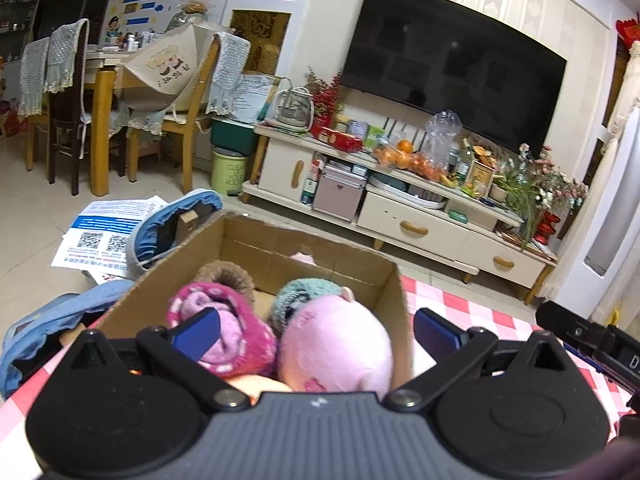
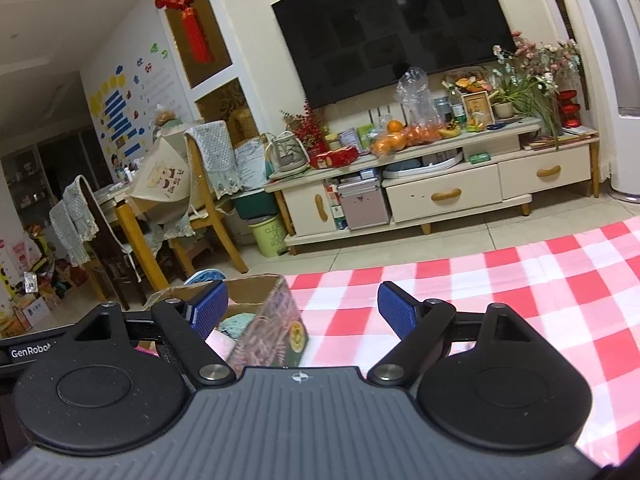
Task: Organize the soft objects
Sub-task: 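Move both tools back from the box over the remaining toys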
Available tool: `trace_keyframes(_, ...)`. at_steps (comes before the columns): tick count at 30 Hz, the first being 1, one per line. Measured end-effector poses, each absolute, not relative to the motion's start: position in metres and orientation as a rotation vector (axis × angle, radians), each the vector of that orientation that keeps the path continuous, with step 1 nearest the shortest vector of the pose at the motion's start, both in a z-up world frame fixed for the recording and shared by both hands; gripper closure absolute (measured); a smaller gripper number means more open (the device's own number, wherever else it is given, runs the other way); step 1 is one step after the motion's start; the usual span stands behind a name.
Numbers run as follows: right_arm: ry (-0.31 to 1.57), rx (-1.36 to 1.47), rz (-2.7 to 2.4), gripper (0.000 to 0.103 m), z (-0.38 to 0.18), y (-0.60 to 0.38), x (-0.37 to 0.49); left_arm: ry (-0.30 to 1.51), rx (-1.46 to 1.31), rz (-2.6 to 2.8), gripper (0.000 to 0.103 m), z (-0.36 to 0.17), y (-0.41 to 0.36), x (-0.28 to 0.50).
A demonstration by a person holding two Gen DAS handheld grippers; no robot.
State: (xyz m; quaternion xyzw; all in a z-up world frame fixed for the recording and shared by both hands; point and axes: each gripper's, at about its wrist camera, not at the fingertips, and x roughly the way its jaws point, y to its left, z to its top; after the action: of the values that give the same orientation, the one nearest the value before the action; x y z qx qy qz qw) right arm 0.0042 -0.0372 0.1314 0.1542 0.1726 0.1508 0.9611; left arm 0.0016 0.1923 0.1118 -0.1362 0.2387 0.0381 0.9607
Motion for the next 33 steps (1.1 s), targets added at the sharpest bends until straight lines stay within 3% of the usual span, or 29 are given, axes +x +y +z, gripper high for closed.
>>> trace_keyframes(26, 0.348, 0.363, 0.141, 0.000, 0.113, -0.057, -0.014, 0.509, -0.122, -0.074, 0.001, 0.103, 0.126, -0.008)
trace_keyframes(33, 0.420, 0.321, 0.149, 0.000, 0.100, -0.048, -0.016, 0.514, -0.067, -0.104, 0.001, 0.101, 0.110, -0.010)
